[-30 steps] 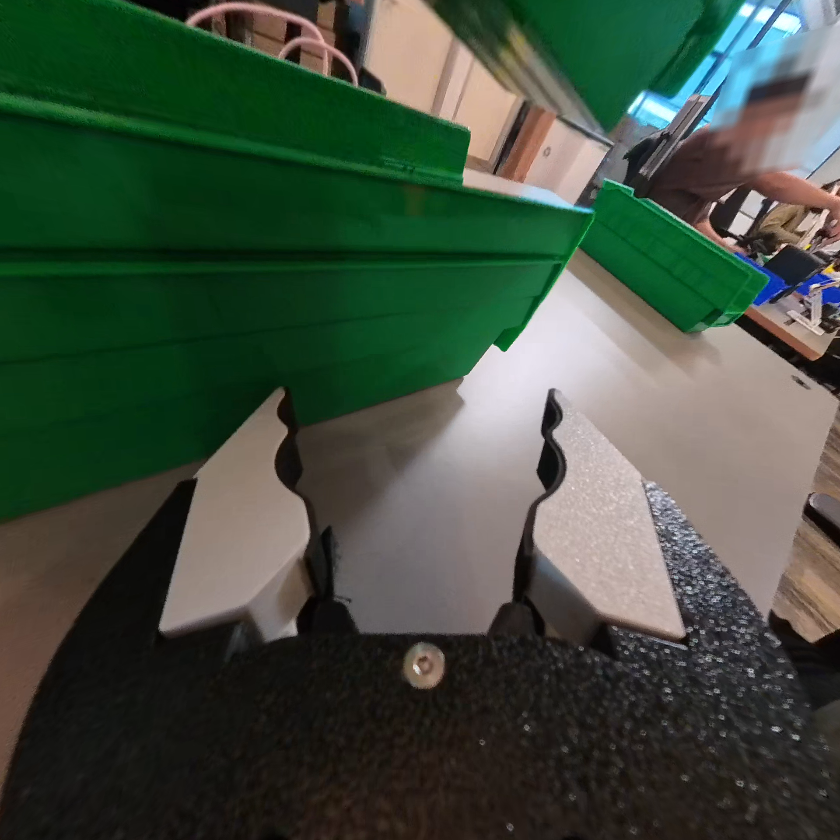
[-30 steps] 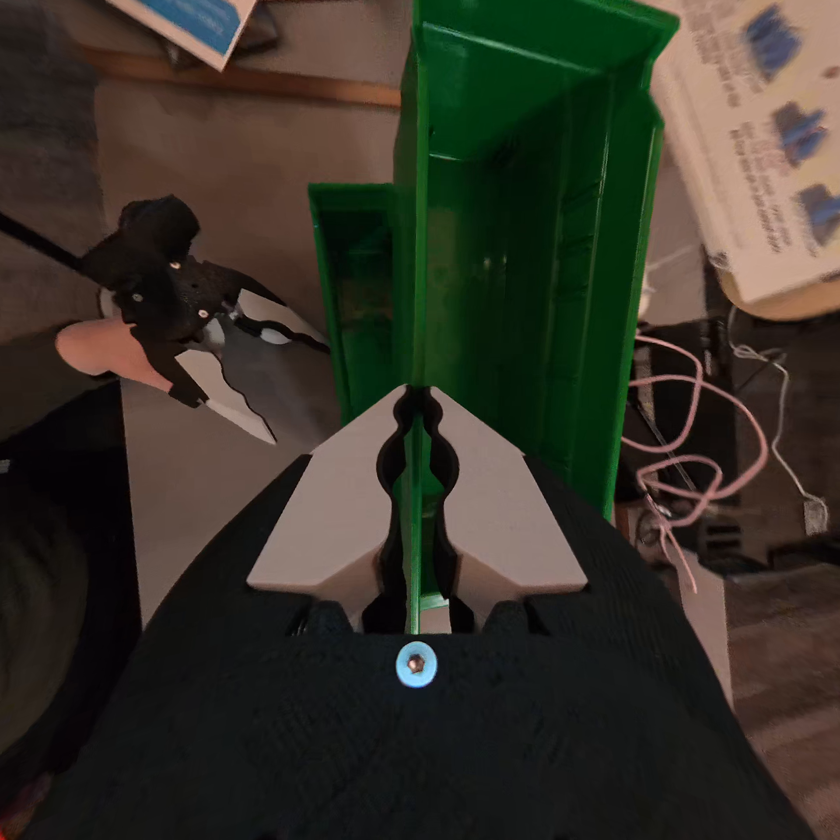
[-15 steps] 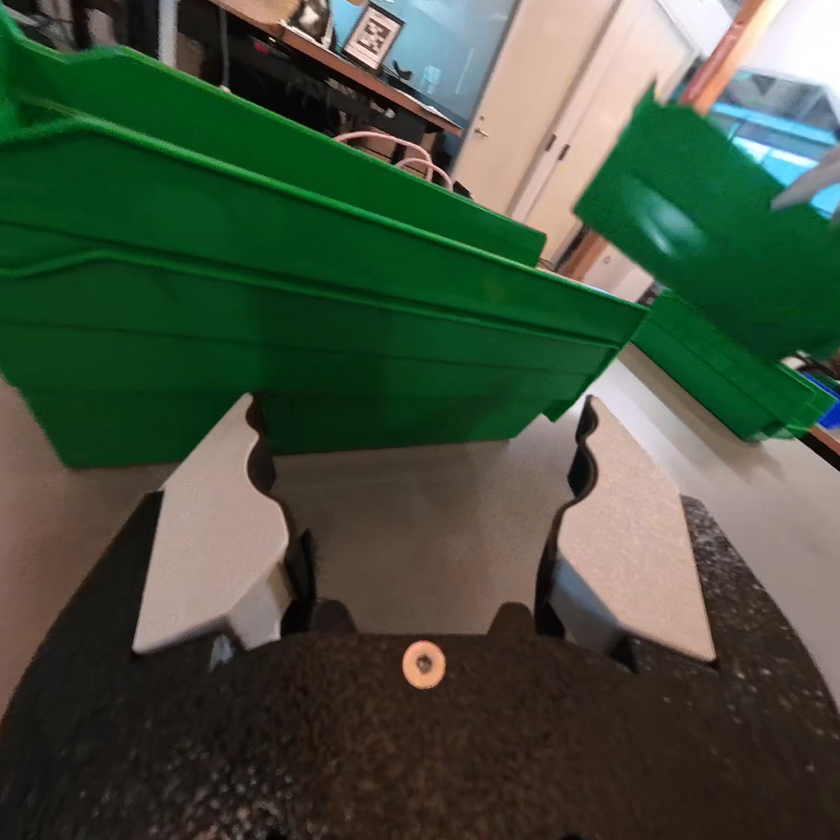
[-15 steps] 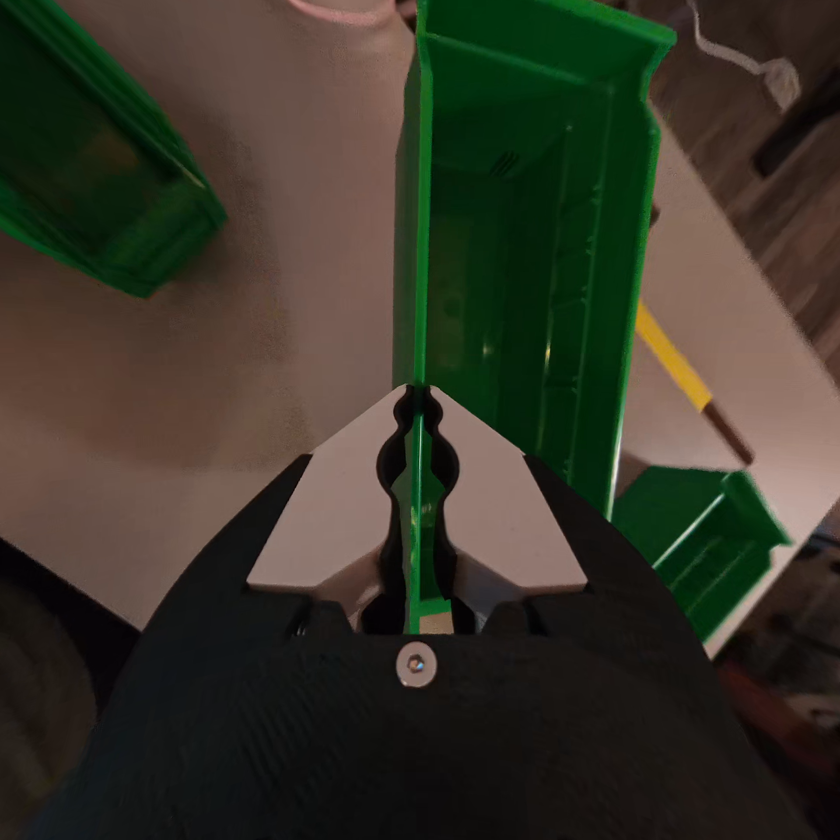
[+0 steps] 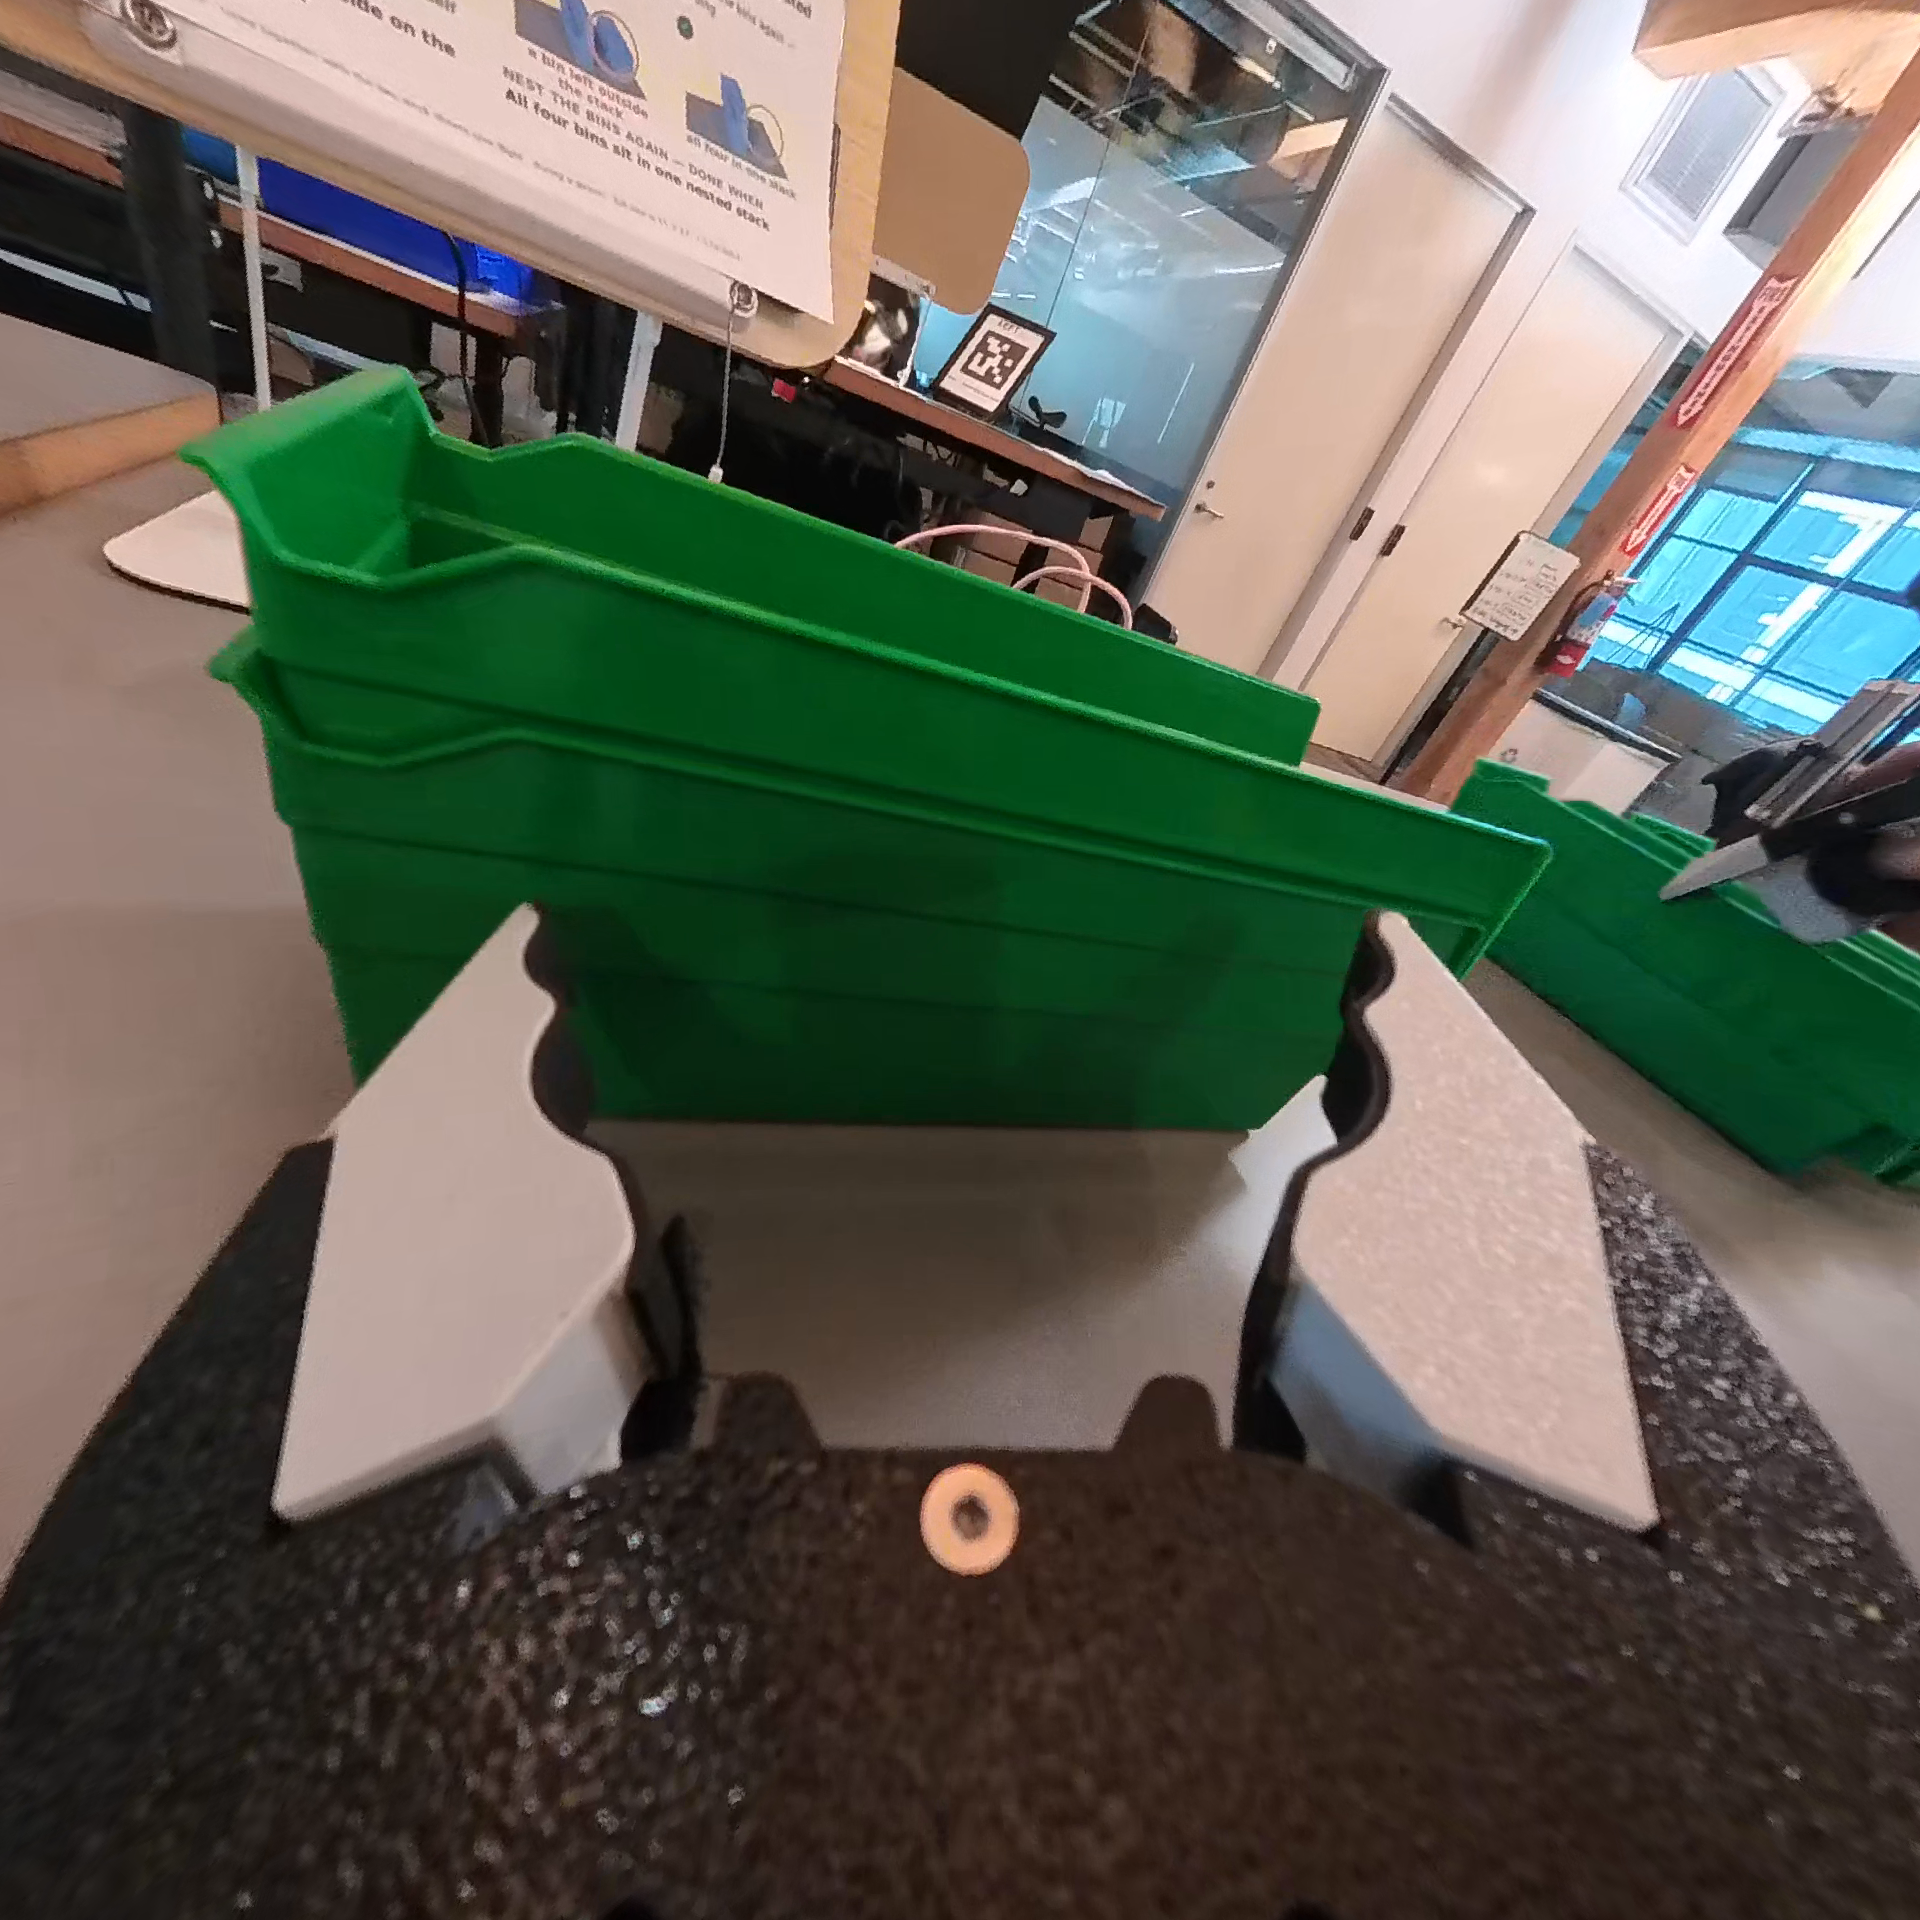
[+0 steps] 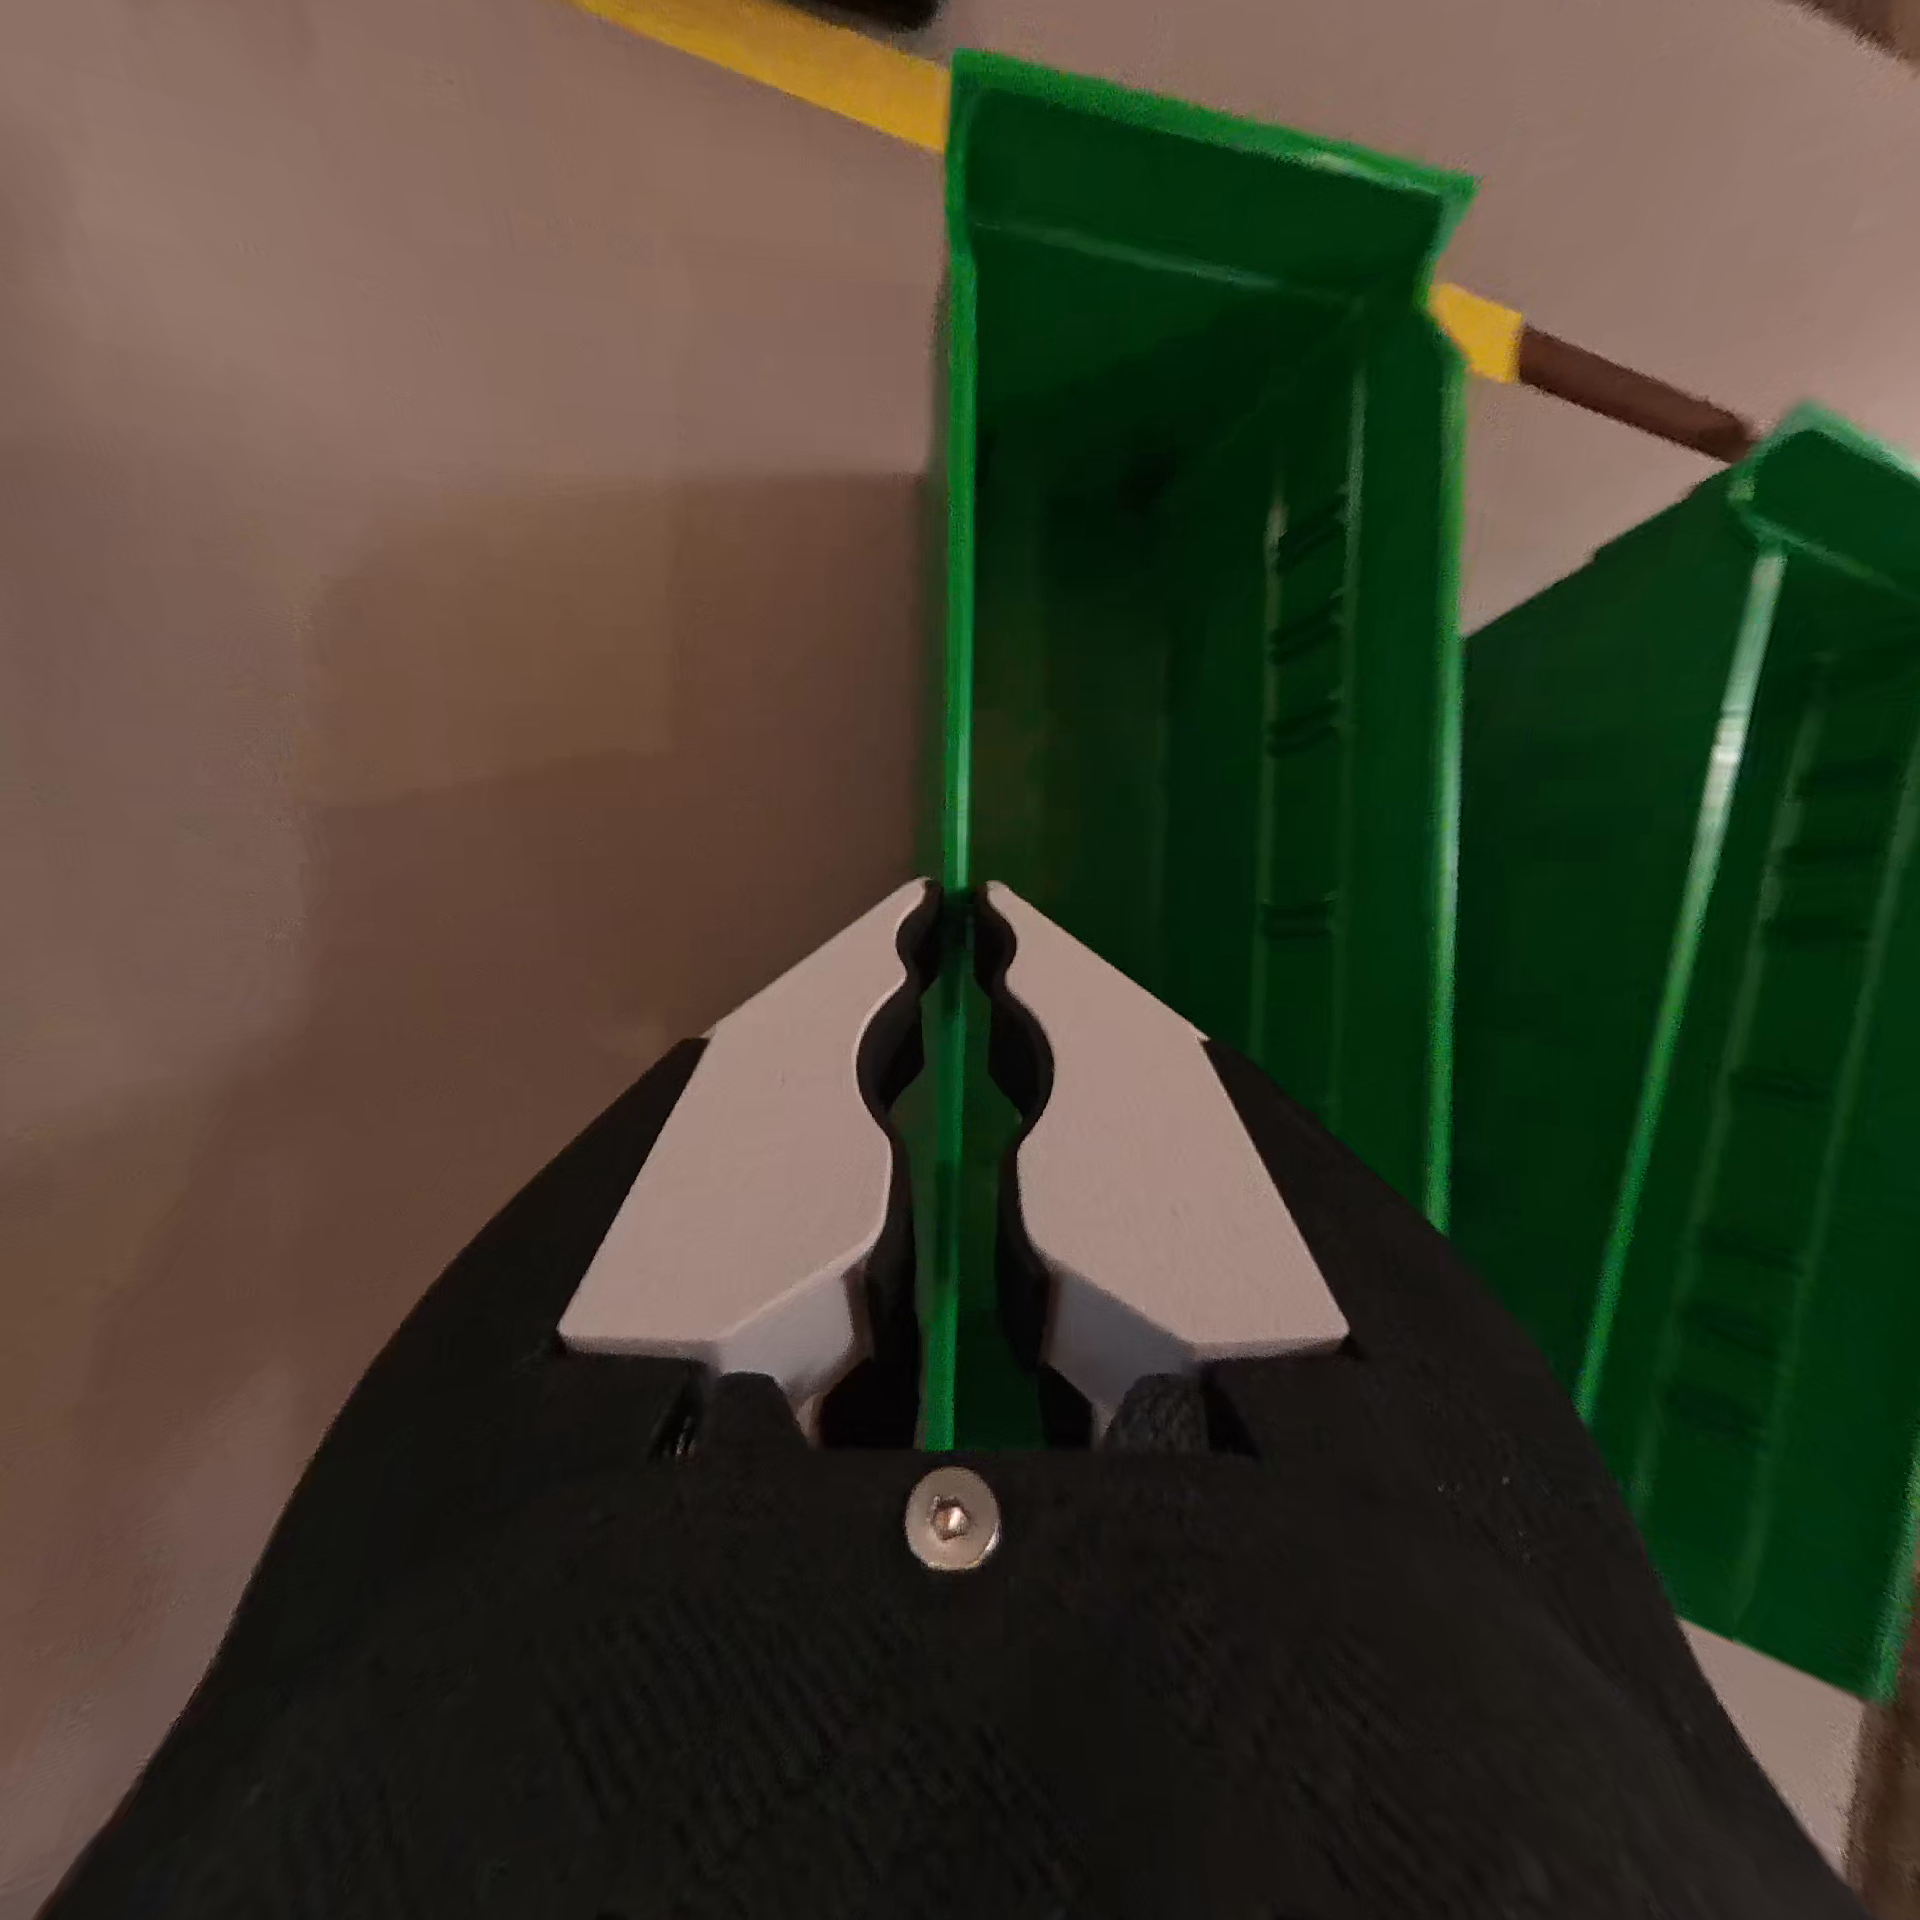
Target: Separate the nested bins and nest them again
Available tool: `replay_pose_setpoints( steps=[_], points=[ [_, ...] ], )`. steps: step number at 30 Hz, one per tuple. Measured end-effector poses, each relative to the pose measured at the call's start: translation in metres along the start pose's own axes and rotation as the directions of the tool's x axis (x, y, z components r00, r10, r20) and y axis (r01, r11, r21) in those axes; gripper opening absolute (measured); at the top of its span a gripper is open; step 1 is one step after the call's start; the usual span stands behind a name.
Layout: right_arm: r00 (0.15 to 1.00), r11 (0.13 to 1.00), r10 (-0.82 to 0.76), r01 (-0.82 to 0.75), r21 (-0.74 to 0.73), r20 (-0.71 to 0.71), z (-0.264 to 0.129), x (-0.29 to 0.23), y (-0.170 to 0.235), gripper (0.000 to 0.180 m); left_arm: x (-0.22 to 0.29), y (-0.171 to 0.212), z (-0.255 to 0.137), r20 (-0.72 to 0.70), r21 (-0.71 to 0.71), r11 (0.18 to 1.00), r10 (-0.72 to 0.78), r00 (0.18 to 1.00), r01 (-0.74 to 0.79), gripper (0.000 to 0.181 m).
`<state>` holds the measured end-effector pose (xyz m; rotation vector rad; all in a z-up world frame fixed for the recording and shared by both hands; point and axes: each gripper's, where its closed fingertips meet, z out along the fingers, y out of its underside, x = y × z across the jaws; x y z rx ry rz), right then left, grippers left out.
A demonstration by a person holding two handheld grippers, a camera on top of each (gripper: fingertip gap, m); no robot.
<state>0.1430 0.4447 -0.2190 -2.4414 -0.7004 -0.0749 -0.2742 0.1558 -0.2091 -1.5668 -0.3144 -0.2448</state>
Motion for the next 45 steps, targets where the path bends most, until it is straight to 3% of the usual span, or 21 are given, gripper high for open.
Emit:
replay_pose_setpoints(
  steps=[2,4,7,10,12,14,19,22,27,35,38,43,45],
  points=[
    [0.989,0.995,-0.079,0.084,0.043,-0.122,-0.005,0.011,-0.015,0.047,0.001,-0.002,0.000,-0.004,0.005,1.000,0.010,1.000,-0.010,0.142],
    [0.920,0.912,-0.331,0.369,0.180,-0.209,-0.032,-0.014,-0.049,0.056,0.001,-0.004,-0.002,-0.012,0.015,1.000,0.018,1.000,-0.018,0.141],
    [0.758,0.683,-0.652,0.594,0.424,-0.013,-0.081,-0.145,-0.072,0.052,0.002,-0.008,-0.002,-0.021,0.042,0.999,0.002,1.000,-0.002,0.140],
    [0.390,0.553,-0.832,0.544,0.631,0.394,-0.148,-0.304,-0.043,0.065,0.006,-0.007,0.001,-0.031,0.037,0.999,0.010,0.999,-0.009,0.139],
    [0.192,0.491,-0.862,0.549,0.677,0.469,-0.173,-0.372,-0.032,0.056,0.007,-0.006,0.001,-0.037,0.029,0.999,0.016,0.999,-0.015,0.137],
    [0.101,0.424,-0.879,0.612,0.668,0.466,-0.170,-0.419,-0.031,0.050,0.007,-0.005,0.001,-0.044,0.021,1.000,0.024,0.999,-0.023,0.135],
    [0.040,0.315,-0.856,0.831,0.458,0.515,-0.122,-0.462,-0.023,0.043,0.010,-0.010,-0.004,-0.088,0.023,0.998,0.056,0.995,-0.054,0.121],
    [0.015,0.297,-0.828,0.859,0.417,0.560,-0.119,-0.469,-0.019,0.010,0.029,-0.009,-0.006,-0.233,0.023,0.998,0.062,0.971,-0.058,0.101],
    [-0.003,0.273,-0.852,0.851,0.449,0.523,-0.123,-0.471,-0.023,0.006,0.039,-0.007,-0.003,-0.254,0.047,0.988,0.156,0.954,-0.149,0.113],
    [0.020,0.377,-0.812,0.781,0.499,0.583,-0.145,-0.480,-0.020,0.007,0.045,-0.010,-0.007,-0.180,0.074,0.940,0.340,0.923,-0.332,0.127],
    [0.050,0.422,-0.788,0.770,0.478,0.614,-0.143,-0.483,-0.017,0.007,0.059,-0.028,-0.020,-0.147,0.193,0.889,0.445,0.883,-0.416,0.114],
    [0.111,0.534,-0.699,0.738,0.412,0.707,-0.147,-0.488,-0.011,0.015,0.046,-0.010,-0.008,-0.147,0.074,0.910,0.415,0.898,-0.409,0.117],
    [0.113,0.551,-0.689,0.723,0.416,0.716,-0.148,-0.489,-0.013,0.009,0.042,-0.009,-0.008,-0.148,0.055,0.915,0.404,0.903,-0.400,0.115]
  ],
)
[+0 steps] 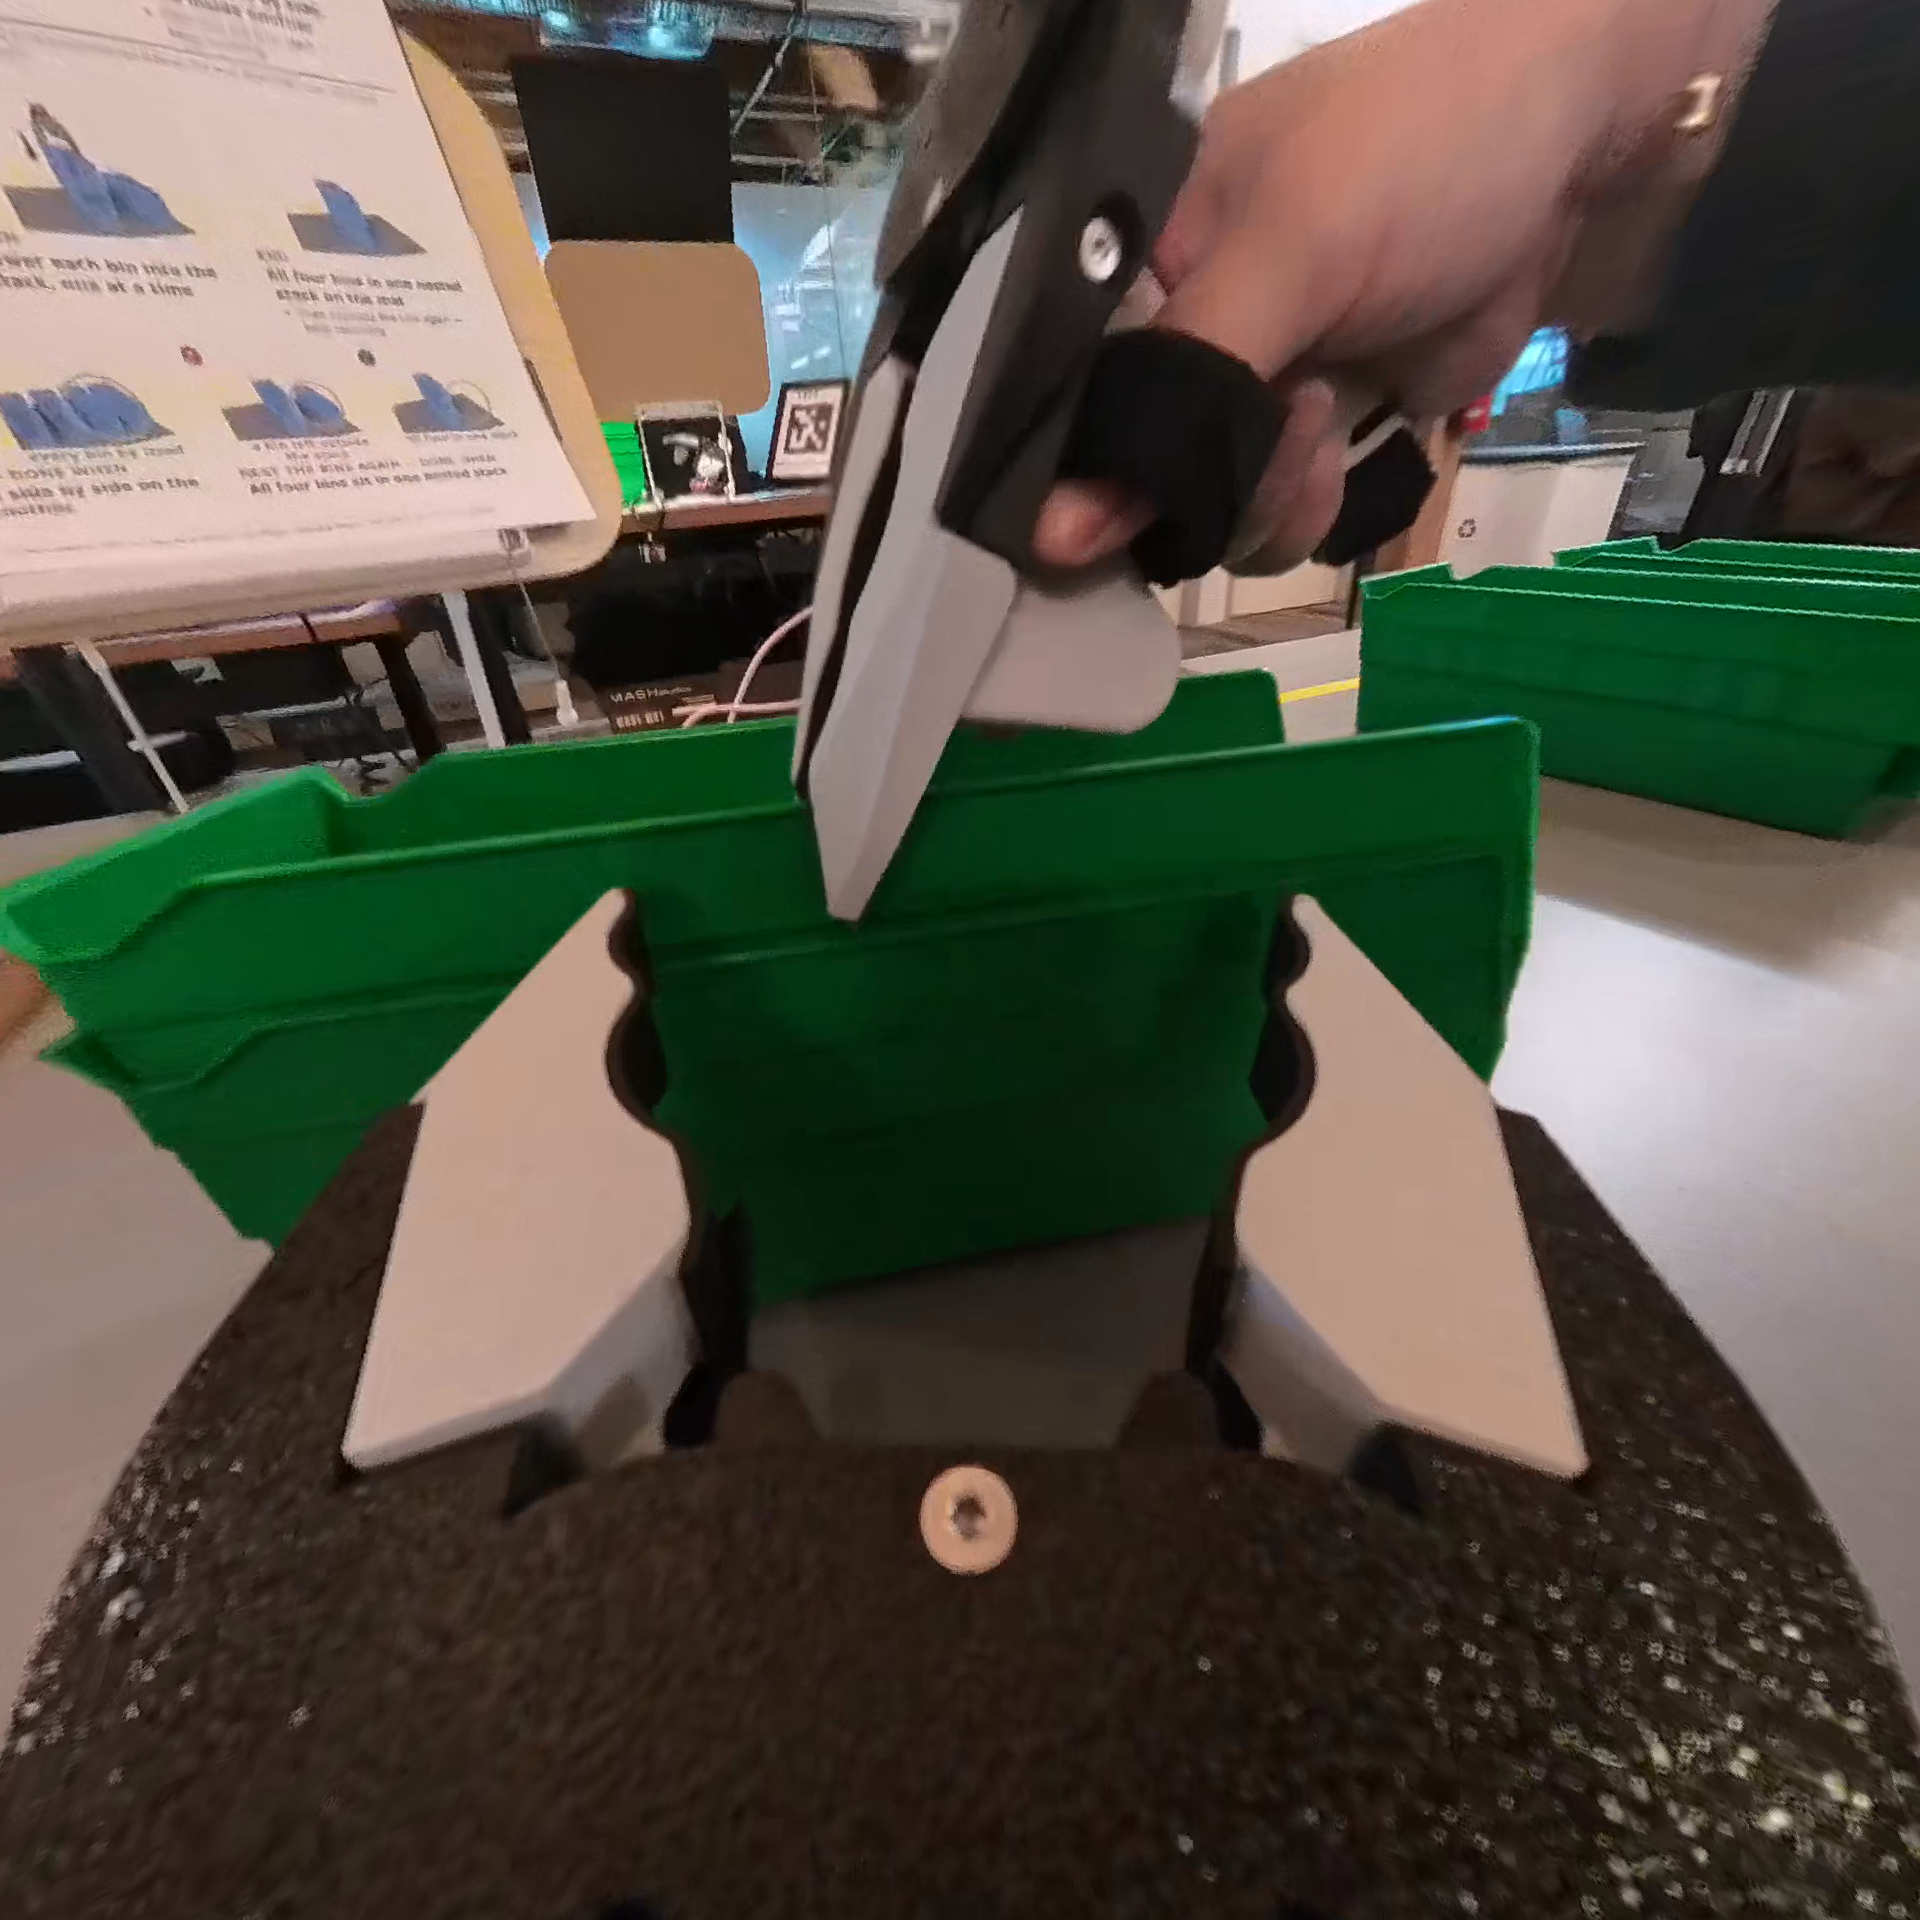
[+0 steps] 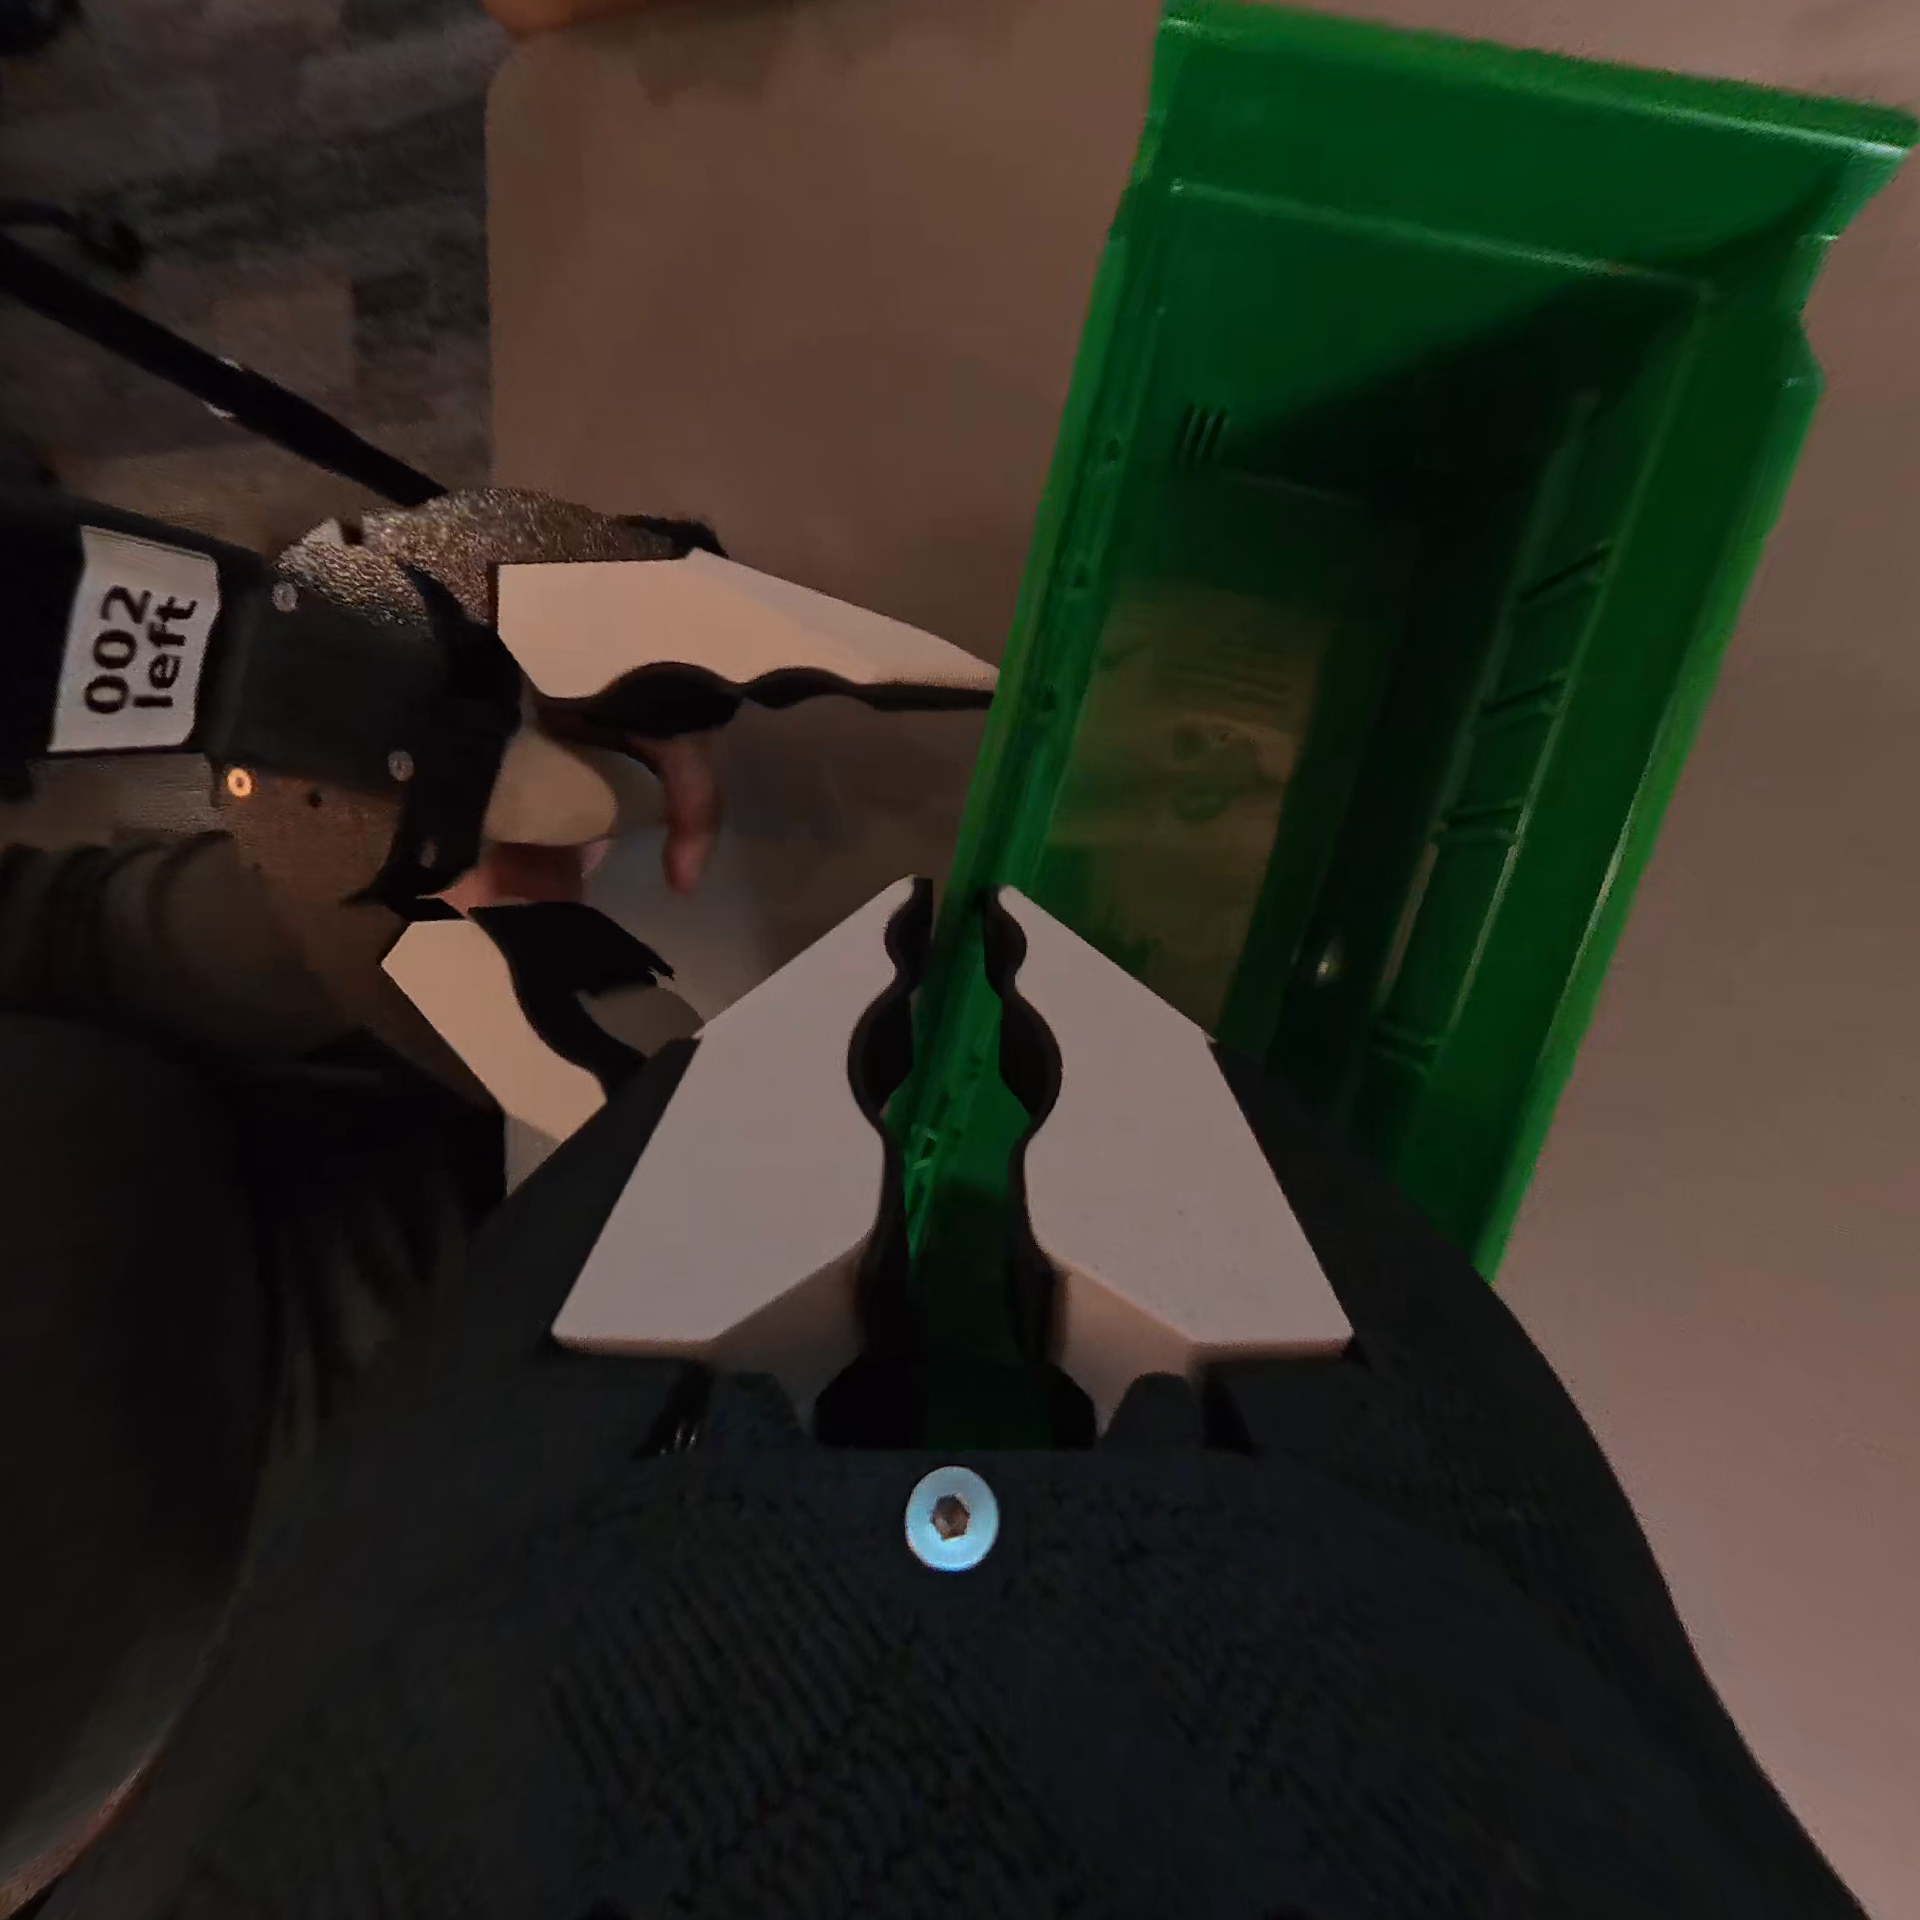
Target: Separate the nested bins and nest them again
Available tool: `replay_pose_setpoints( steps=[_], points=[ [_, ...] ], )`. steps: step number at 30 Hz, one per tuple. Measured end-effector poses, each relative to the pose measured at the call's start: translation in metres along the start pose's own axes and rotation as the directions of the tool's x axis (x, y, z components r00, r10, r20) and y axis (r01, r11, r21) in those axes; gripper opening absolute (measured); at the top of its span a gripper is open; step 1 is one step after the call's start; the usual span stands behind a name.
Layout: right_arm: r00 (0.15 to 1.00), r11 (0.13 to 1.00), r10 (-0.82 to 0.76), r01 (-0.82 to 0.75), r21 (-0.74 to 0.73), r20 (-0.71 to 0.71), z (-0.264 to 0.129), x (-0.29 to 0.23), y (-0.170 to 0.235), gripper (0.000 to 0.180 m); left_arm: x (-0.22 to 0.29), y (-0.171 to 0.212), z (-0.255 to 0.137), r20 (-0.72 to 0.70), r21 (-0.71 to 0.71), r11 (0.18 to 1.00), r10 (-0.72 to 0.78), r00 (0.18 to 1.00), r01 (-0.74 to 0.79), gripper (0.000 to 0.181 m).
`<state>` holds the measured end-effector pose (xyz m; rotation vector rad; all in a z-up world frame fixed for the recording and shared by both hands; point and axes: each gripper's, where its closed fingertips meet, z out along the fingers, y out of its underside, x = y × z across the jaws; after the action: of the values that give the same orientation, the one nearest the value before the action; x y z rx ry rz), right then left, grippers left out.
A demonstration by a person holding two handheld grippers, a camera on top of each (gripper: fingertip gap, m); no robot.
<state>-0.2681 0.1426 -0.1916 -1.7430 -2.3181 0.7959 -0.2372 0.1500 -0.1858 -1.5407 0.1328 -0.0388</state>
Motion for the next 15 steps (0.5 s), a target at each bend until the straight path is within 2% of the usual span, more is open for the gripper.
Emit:
replay_pose_setpoints(
  steps=[2,5,15],
  points=[
    [0.999,1.000,-0.019,0.019,0.001,-0.035,-0.002,0.003,0.000,0.006,-0.005,0.010,0.002,0.010,-0.050,0.999,-0.007,1.000,0.007,0.115],
    [0.987,0.995,-0.098,0.094,-0.037,-0.128,-0.003,0.006,0.003,0.004,-0.007,0.014,0.000,0.013,-0.090,0.996,0.013,1.000,-0.012,0.104],
    [0.942,0.982,-0.177,0.187,0.006,-0.287,-0.009,0.015,-0.004,0.002,-0.011,0.015,0.001,0.044,-0.095,0.995,-0.008,0.999,0.012,0.096]
  ],
)
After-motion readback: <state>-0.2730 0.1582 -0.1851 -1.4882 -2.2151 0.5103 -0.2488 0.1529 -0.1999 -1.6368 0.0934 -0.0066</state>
